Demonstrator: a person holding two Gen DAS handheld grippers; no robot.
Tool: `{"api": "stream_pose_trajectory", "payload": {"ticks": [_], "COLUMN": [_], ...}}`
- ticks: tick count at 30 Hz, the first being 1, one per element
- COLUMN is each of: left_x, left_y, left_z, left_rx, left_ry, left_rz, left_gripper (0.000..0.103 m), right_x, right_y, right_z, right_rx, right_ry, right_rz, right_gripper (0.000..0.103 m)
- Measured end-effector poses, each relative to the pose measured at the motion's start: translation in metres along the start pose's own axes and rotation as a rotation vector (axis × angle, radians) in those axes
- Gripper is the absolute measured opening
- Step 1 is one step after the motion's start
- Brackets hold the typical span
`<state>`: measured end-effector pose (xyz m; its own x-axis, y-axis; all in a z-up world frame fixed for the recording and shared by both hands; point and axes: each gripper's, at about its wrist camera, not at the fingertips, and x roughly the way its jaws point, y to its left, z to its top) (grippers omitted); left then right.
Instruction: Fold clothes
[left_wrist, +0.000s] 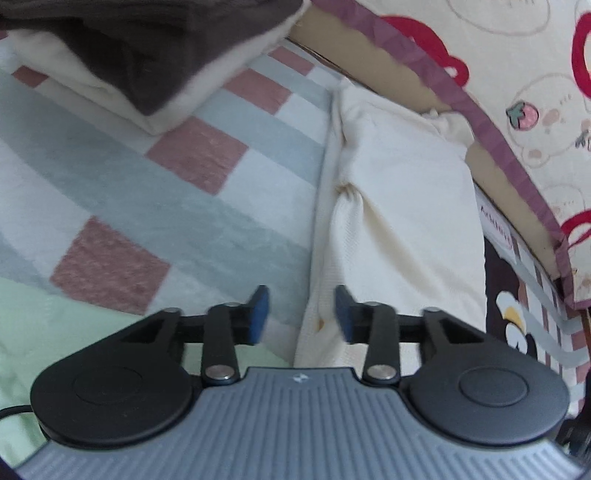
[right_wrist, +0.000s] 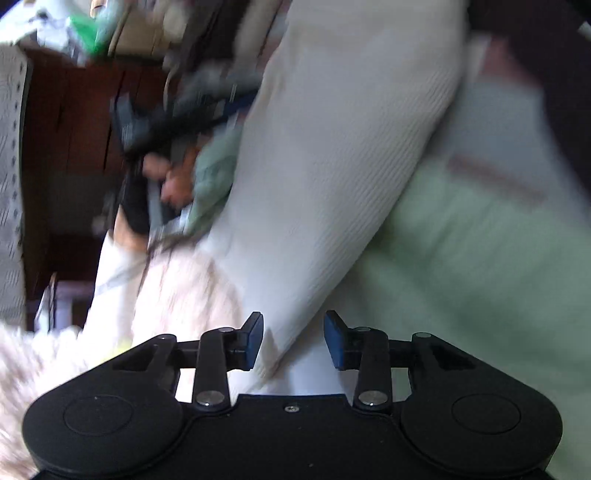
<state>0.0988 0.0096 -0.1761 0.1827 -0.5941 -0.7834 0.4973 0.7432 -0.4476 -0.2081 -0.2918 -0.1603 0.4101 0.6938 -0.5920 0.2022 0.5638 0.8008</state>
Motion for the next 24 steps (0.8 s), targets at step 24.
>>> {"api": "stream_pose_trajectory", "payload": {"ticks": [24], "left_x": [0.003], "left_y": [-0.005], "left_z": [-0.009], "left_rx": [0.042], "left_ry": [0.071], "left_rz": [0.028], "left_gripper": [0.055], "right_x": [0.020], "right_y": [-0.028], "right_z": [0.017], "right_rx": [0.204], "right_ry": [-0.281], "right_rz": [-0.036], "right_gripper": [0.058]}}
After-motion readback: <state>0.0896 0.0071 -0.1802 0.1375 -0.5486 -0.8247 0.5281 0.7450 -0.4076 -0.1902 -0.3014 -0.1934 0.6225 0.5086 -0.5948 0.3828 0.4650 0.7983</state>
